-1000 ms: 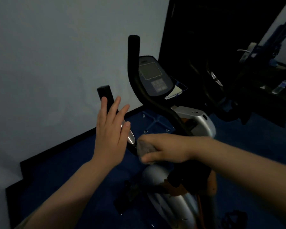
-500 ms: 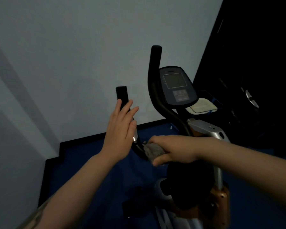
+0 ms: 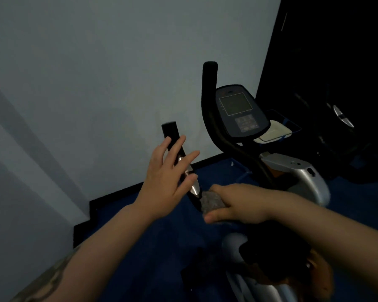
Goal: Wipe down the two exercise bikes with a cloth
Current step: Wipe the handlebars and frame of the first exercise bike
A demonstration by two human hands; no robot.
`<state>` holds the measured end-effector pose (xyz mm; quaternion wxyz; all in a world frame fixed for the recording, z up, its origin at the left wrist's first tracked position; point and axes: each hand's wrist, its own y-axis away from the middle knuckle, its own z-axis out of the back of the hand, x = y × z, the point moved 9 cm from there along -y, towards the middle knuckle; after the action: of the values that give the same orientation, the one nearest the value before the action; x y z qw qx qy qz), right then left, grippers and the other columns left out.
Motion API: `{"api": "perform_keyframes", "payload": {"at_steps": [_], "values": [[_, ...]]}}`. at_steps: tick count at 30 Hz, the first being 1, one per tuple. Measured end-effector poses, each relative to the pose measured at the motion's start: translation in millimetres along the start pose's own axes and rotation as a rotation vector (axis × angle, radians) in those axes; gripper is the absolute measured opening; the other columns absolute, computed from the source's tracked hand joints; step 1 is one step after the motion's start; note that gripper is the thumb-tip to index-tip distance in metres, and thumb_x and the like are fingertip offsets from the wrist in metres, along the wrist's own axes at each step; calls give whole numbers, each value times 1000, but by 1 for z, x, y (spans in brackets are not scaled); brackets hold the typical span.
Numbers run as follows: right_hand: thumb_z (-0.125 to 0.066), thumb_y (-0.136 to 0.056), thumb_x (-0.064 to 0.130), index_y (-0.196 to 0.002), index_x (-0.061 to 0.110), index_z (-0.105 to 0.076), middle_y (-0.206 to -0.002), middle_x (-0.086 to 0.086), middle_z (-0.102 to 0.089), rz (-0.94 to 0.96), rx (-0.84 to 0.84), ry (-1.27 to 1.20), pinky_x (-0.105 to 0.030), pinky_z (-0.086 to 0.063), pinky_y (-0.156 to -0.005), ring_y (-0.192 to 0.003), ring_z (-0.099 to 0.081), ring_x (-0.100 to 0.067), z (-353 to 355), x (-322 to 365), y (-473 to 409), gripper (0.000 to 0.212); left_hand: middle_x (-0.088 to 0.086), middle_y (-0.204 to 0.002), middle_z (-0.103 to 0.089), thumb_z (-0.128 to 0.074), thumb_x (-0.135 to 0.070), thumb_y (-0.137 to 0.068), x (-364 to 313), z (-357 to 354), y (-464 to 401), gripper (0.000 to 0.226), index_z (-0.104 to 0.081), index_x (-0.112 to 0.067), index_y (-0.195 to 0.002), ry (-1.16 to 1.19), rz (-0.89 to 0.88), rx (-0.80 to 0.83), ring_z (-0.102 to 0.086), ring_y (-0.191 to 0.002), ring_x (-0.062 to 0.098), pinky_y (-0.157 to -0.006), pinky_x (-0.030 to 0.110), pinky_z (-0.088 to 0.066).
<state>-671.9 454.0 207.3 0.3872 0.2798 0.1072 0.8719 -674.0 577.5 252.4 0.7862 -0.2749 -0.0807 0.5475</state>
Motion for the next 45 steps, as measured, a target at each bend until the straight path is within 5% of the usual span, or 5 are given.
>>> {"api": "perform_keyframes", "payload": {"at_steps": [10, 16, 30, 38, 45], "values": [[-38, -87, 65, -105, 29, -38, -93, 10, -57, -339, -683, -403, -30, -44, -64, -76, -55, -8, 3, 34, 2, 39, 7, -157, -15, -43, -38, -94, 15, 24, -45, 56, -39, -12, -143, 0, -177, -61, -7, -146, 23, -119, 37, -3], [-21, -86, 72, -103, 20, -45, -101, -4, -63, -512, -677, -451, -34, -43, -69, -83, -57, -20, 30, 26, -26, 60, -9, -143, -45, -39, -26, -98, 44, 43, -51, 41, -41, -23, -140, 605, -41, -18, -39, -132, -2, -110, 13, -28], [-24, -95, 57, -108, 29, -45, -85, 2, -63, -200, -1051, -712, -38, -51, -66, -75, -61, -15, 103, 57, -62, 37, -33, -136, -46, -33, -36, -98, 56, 39, -33, 45, -38, -26, -142, 1006, 129, 4, -42, -127, -10, -96, 1, -32], [-39, -95, 51, -114, 21, -39, -96, 0, -59, -120, -682, -305, -34, -45, -61, -76, -58, -19, 47, 42, -32, 35, -15, -156, -21, -29, -36, -100, 21, 28, -19, 49, -33, -21, -146, 729, 71, -113, -11, -146, 0, -116, 14, -9], [-42, -93, 53, -123, 21, -41, -107, -7, -64, 9, -178, -96, -38, -49, -82, -92, -61, -23, 8, 8, 1, 44, -15, -142, -46, -27, -33, -99, -32, -1, -11, 41, -50, -26, -132, 632, 45, -79, -31, -139, 1, -119, 29, -5]]}}
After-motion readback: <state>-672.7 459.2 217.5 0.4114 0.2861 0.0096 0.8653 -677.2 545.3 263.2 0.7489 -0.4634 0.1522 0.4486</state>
